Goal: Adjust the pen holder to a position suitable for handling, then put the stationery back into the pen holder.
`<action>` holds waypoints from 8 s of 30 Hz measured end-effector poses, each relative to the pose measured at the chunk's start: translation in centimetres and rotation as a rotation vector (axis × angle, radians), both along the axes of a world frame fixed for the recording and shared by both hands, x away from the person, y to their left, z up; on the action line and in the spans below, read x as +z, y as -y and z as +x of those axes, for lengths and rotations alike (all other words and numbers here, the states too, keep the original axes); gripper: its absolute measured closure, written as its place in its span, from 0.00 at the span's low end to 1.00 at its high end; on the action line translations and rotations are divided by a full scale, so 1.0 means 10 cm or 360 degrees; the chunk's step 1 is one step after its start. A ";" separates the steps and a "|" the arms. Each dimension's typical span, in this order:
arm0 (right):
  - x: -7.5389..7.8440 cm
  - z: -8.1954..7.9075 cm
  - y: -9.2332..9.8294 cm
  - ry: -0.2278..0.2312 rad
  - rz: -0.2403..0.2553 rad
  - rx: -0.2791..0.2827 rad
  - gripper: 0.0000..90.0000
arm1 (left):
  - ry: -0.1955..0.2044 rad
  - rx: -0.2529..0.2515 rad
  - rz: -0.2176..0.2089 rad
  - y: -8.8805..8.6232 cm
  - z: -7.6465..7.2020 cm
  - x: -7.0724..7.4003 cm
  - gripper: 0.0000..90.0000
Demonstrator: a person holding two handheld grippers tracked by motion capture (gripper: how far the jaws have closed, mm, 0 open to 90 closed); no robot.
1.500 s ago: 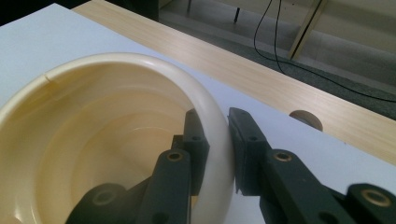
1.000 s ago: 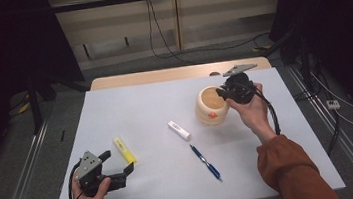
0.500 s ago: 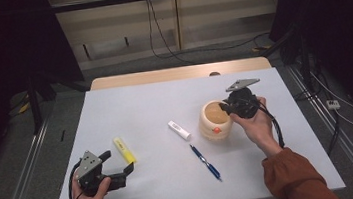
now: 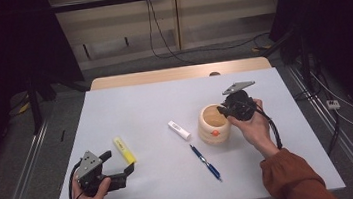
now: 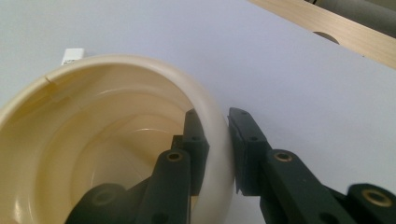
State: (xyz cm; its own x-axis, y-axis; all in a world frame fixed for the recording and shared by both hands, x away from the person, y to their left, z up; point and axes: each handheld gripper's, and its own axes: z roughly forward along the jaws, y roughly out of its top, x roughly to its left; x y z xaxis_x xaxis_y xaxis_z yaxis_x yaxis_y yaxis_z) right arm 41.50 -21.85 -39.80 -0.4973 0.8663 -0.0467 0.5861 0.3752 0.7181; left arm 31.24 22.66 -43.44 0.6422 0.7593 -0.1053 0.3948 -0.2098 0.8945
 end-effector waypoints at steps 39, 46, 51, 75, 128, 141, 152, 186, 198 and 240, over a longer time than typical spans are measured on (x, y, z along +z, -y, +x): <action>0.10 -0.23 0.22 0.0226 0.0314 0.0022 0.12 | -0.0025 -0.0011 0.0013 0.02 0.00 -0.02 0.07; 0.13 -0.37 0.29 0.0290 0.0356 0.0030 0.10 | -0.0030 -0.0009 0.0015 0.02 0.00 -0.03 0.07; 0.07 -0.44 0.32 0.0271 0.0337 0.0030 0.10 | -0.0043 0.0010 0.0010 -0.01 0.01 -0.04 0.07; -0.28 -0.98 0.65 0.0247 0.0320 -0.0090 0.07 | -0.0012 0.0048 -0.0062 -0.05 -0.02 -0.01 0.08; -0.40 -1.27 0.59 0.0260 0.0351 -0.0037 0.07 | -0.0248 -0.0068 0.0003 0.15 0.26 0.15 1.00; -0.41 -1.26 0.60 0.0236 0.0353 -0.0042 0.06 | -0.0370 -0.0064 0.0138 0.47 0.63 -0.02 1.00; -0.42 -1.25 0.59 0.0236 0.0339 -0.0036 0.06 | -0.0460 -0.0069 0.0264 0.53 0.66 -0.18 1.00; -0.43 -1.24 0.58 0.0224 0.0328 -0.0031 0.06 | -0.0648 -0.0047 0.0342 0.17 0.56 -0.15 1.00; -0.43 -1.23 0.57 0.0225 0.0325 -0.0023 0.06 | -0.0656 0.0009 0.0360 -0.07 0.54 -0.11 1.00; -0.44 -1.22 0.56 0.0219 0.0322 -0.0016 0.06 | -0.0407 0.0198 0.0222 -0.43 0.46 0.07 0.67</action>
